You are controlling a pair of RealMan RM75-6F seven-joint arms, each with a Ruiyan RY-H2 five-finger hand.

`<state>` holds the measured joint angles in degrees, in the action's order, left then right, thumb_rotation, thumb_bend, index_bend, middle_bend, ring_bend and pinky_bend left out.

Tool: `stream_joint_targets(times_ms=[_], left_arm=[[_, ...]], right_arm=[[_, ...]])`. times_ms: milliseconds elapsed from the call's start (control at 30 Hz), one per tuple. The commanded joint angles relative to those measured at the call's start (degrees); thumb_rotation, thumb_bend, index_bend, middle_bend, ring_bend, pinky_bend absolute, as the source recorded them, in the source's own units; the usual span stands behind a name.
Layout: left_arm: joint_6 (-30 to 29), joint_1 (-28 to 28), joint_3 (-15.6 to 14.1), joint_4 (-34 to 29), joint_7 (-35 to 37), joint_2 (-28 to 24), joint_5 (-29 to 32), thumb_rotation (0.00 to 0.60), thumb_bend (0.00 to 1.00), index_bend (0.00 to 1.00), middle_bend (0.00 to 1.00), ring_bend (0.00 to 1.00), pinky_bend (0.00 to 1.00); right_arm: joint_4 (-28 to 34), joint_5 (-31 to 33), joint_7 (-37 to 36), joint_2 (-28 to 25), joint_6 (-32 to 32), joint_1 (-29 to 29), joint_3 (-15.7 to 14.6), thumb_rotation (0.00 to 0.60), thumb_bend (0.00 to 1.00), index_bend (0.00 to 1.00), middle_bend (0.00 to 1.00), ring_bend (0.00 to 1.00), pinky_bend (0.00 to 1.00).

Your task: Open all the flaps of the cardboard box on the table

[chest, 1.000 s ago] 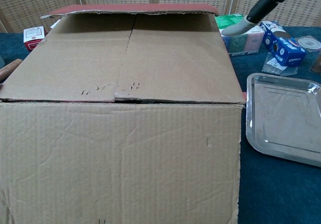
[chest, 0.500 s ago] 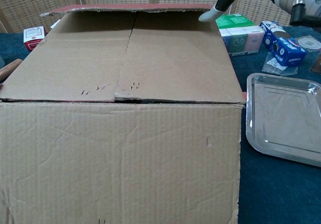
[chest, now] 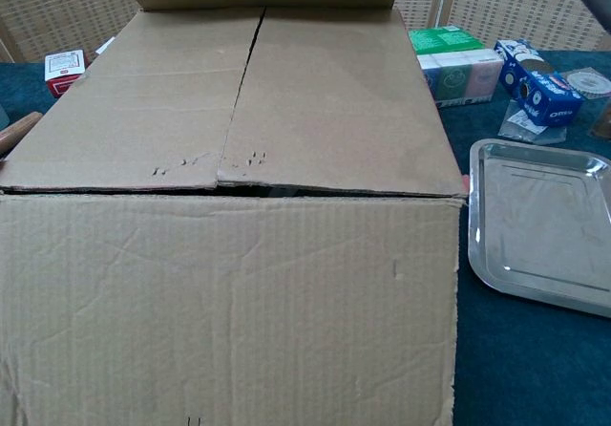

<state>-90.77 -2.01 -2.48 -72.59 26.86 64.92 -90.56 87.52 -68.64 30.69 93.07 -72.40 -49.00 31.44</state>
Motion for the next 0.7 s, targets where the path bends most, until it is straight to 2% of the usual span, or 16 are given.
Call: stream_joint_targets(times_ms=[33, 100, 167, 267, 467, 700], left_arm=[[0.01, 0.05, 0.07, 0.02, 0.03, 0.0, 0.03, 0.6, 0.0, 0.0, 0.0, 0.0, 0.06], [-0.01, 0.13, 0.2, 0.03, 0.1, -0.04, 0.15, 0.6, 0.0, 0.0, 0.0, 0.0, 0.06], [-0.4, 0.3, 0.46, -0.03, 0.19, -0.18, 0.21, 0.6, 0.0, 0.0, 0.0, 0.0, 0.06], [-0.72, 0.47, 0.68, -0.23, 0.14, -0.37, 0.22, 0.6, 0.0, 0.0, 0.0, 0.0, 0.06], [-1.3, 0.9, 0.82, -0.65, 0.12, -0.64, 0.01, 0.6, 0.0, 0.0, 0.0, 0.0, 0.06], [-0.93, 1.06, 0.86, -0.32, 0.43, -0.57, 0.0, 0.6, 0.0, 0.0, 0.0, 0.0, 0.07]], right_arm=[[-2.97, 2.09, 1.57, -0.35, 1.07, -2.81, 2.53, 0.6, 0.15, 0.0, 0.0, 0.0, 0.0], [-5.77, 3.9, 2.21, -0.4, 2.22, -4.64, 4.0, 0.6, 0.13, 0.0, 0.0, 0.0, 0.0], [-10.86, 7.65, 3.66, -0.03, 3.95, -7.78, 6.82, 0.6, 0.11, 0.0, 0.0, 0.0, 0.0], [-16.36, 11.18, 5.18, 1.28, 5.09, -10.84, 7.95, 0.6, 0.11, 0.0, 0.0, 0.0, 0.0], [-25.27, 13.52, 9.07, 3.85, 6.25, -14.54, 5.23, 0.6, 0.05, 0.0, 0.0, 0.0, 0.0], [-26.31, 12.55, 7.29, 3.86, 5.72, -14.37, 2.24, 0.6, 0.01, 0.0, 0.0, 0.0, 0.01]])
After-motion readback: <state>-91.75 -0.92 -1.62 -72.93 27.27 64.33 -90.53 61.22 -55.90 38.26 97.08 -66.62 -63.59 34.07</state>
